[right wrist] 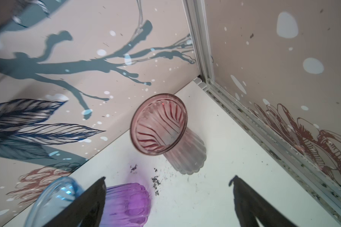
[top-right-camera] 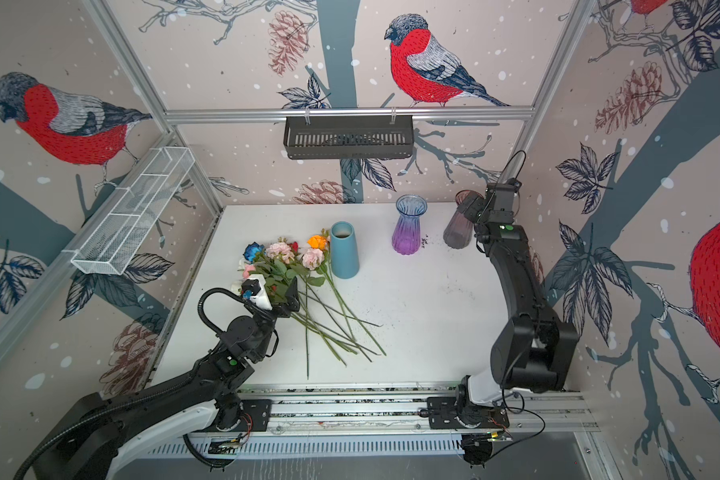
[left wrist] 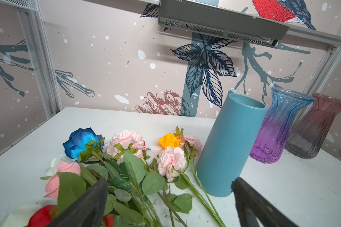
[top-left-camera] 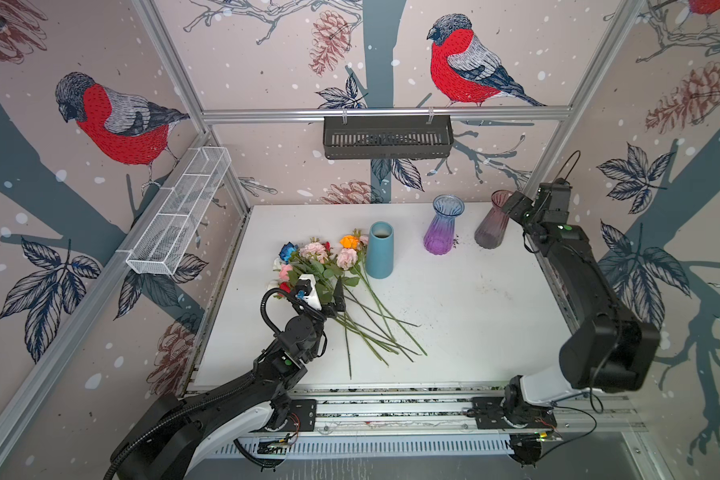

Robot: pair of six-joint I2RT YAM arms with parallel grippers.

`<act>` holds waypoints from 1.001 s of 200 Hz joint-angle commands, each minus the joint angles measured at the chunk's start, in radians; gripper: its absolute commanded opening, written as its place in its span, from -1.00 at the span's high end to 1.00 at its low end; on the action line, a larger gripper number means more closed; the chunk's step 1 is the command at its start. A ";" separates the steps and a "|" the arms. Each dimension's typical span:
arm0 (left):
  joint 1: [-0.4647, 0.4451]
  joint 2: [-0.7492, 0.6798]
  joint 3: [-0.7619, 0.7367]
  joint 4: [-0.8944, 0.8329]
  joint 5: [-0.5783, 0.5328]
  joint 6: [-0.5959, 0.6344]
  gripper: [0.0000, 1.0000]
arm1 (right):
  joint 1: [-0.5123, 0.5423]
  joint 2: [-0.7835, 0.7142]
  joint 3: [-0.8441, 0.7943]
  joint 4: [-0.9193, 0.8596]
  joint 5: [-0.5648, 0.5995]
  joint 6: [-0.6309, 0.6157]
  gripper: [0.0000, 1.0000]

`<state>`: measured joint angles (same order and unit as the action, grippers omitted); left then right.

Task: Arrange the flowers into the vase
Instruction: 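Grasp the pink ribbed vase rim with the right gripper while the left moves over flowers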

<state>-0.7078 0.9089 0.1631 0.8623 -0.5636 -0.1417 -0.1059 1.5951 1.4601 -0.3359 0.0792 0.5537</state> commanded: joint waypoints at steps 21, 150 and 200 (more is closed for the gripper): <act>0.002 0.055 0.034 -0.016 0.056 -0.032 -0.95 | -0.053 0.203 0.217 -0.170 -0.052 0.023 -0.79; 0.002 0.037 0.057 -0.065 0.097 -0.034 -0.55 | -0.061 0.319 0.307 -0.208 -0.124 0.091 0.91; 0.002 0.030 0.056 -0.068 0.097 -0.039 -0.52 | -0.058 -0.020 0.017 -0.151 -0.099 0.140 0.98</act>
<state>-0.7078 0.9390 0.2173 0.7956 -0.4690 -0.1673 -0.1650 1.7340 1.5894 -0.5304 -0.0315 0.6506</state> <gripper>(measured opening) 0.766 0.102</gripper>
